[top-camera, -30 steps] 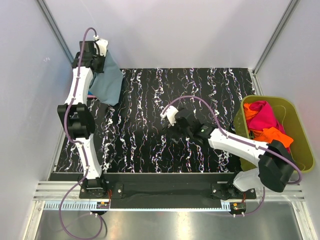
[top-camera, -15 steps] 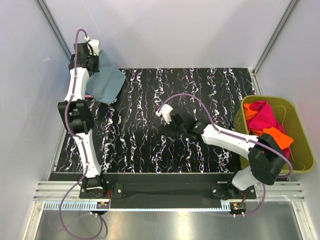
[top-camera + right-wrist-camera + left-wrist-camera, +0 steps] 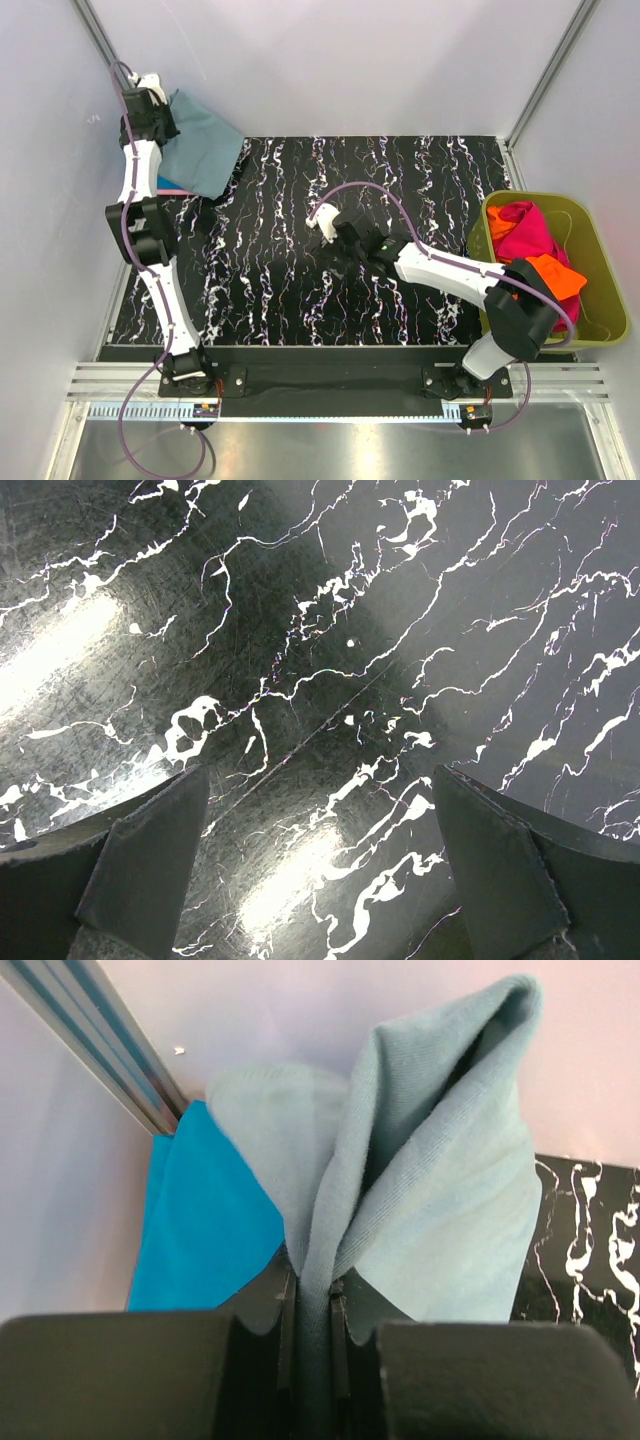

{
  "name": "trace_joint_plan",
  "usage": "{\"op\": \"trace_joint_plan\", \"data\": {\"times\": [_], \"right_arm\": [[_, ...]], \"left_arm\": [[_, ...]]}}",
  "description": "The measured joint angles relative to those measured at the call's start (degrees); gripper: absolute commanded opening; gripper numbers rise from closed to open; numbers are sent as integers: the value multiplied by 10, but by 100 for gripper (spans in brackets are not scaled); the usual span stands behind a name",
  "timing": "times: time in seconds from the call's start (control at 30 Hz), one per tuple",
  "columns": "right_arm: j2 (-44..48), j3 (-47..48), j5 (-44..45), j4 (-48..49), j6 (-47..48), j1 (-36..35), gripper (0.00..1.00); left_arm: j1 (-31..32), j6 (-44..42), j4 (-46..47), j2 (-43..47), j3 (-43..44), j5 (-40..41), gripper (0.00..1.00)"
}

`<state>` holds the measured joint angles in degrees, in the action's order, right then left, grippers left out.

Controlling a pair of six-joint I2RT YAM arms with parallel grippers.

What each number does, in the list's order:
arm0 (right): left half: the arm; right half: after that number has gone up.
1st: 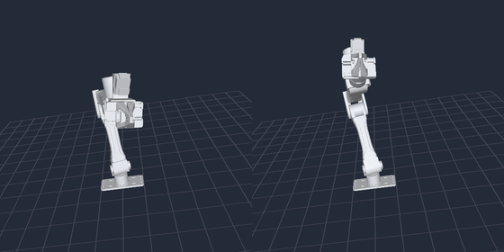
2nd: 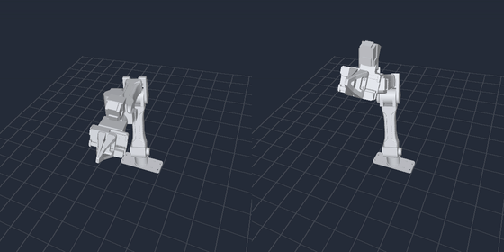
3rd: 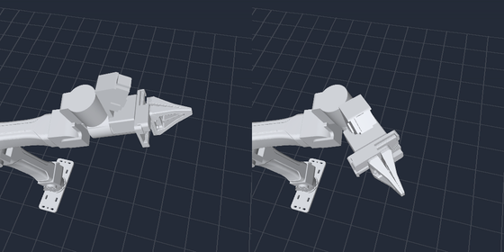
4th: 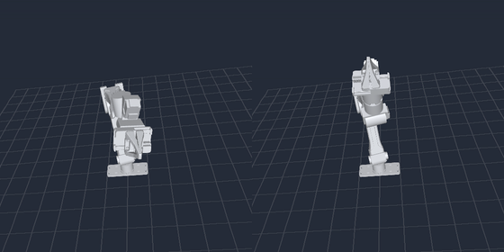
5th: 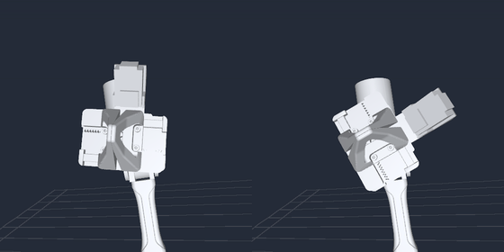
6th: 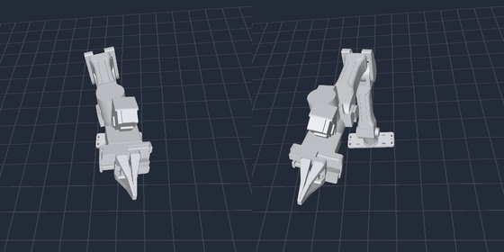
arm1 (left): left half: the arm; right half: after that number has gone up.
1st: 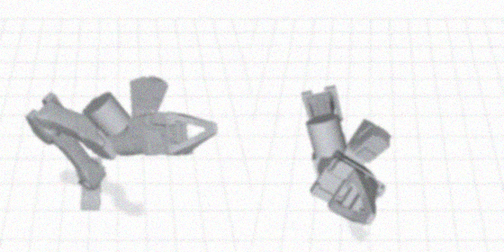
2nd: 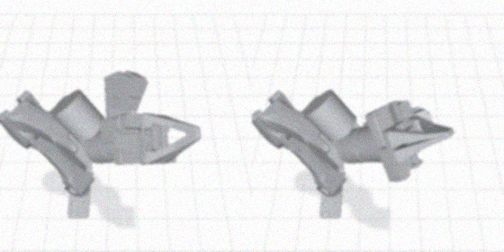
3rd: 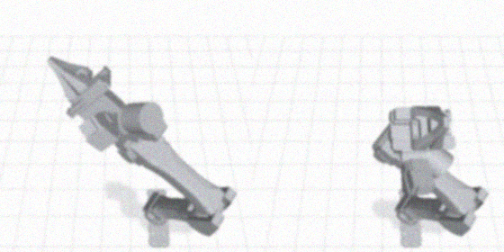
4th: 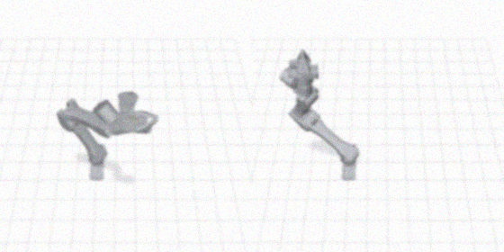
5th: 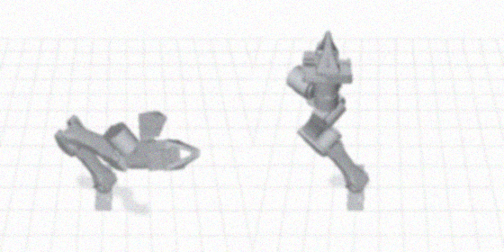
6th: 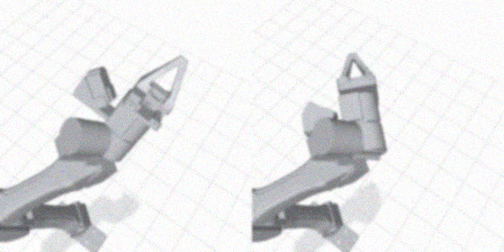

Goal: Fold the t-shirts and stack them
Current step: Neatly place the folded tshirt to the corner

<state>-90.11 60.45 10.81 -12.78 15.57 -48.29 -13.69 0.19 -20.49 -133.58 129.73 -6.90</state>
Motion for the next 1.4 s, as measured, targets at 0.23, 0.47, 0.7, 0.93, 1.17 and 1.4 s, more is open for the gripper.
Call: {"op": "trace_joint_plan", "data": {"times": [0.23,0.47,0.7,0.93,1.17,1.4], "right_arm": [[-8,9,0,-2,-6,0,100],[-18,15,0,-4,-15,0,100],[-30,31,0,-5,-20,0,100],[-47,41,-6,-6,-22,0,100],[-49,42,-10,-18,-26,0,100],[-12,32,-13,-42,-58,1,99]], "left_arm": [[-4,19,19,-15,-7,1,0],[-3,18,46,-16,-28,34,0],[-6,23,64,-32,-28,67,1],[-11,23,74,-57,-28,100,16],[-14,12,82,-69,-23,159,74],[-9,-3,87,-60,-12,225,82]]}}
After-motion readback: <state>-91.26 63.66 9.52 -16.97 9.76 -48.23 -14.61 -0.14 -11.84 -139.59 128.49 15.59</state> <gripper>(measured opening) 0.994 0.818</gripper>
